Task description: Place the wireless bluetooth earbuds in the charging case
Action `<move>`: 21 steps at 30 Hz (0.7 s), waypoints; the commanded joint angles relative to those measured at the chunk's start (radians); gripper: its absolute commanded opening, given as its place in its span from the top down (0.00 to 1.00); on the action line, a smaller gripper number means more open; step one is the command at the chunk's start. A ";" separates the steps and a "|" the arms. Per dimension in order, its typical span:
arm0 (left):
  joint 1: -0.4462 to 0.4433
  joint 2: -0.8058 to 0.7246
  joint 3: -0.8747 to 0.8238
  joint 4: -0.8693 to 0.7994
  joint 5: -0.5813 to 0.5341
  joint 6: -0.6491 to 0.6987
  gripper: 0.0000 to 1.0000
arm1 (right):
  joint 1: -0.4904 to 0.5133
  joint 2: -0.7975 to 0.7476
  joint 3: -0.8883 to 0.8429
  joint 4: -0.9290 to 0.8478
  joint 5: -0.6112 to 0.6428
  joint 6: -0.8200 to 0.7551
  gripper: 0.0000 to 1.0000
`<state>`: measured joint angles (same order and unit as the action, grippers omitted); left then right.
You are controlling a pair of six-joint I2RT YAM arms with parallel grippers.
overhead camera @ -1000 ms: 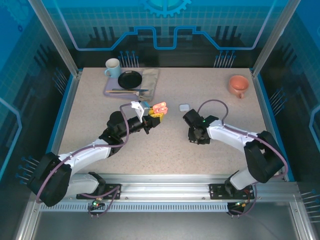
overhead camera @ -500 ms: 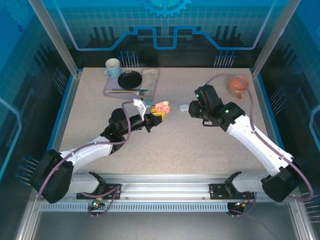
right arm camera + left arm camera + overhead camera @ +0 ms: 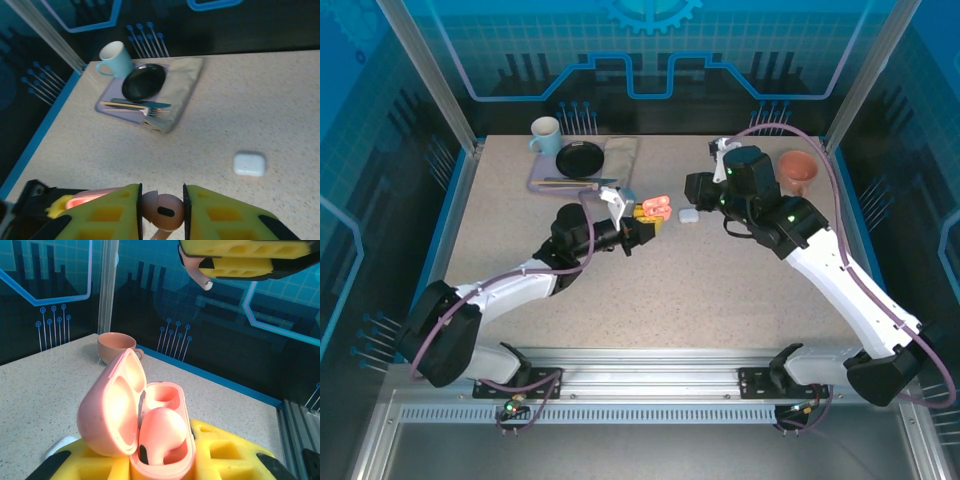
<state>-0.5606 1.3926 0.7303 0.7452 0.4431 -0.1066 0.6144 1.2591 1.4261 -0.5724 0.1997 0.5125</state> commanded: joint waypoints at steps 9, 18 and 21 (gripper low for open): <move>-0.012 0.036 0.080 0.015 0.020 -0.048 1.00 | 0.087 -0.037 -0.135 0.271 -0.012 -0.202 0.74; -0.012 0.037 0.094 0.014 0.021 -0.052 1.00 | 0.094 -0.038 -0.180 0.305 0.013 -0.213 0.74; -0.014 0.034 0.094 0.015 0.023 -0.054 1.00 | 0.094 -0.034 -0.191 0.316 0.016 -0.210 0.75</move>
<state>-0.5625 1.4250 0.7902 0.7380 0.4431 -0.1448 0.6952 1.2427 1.2541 -0.3111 0.2016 0.3164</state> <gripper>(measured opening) 0.244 0.257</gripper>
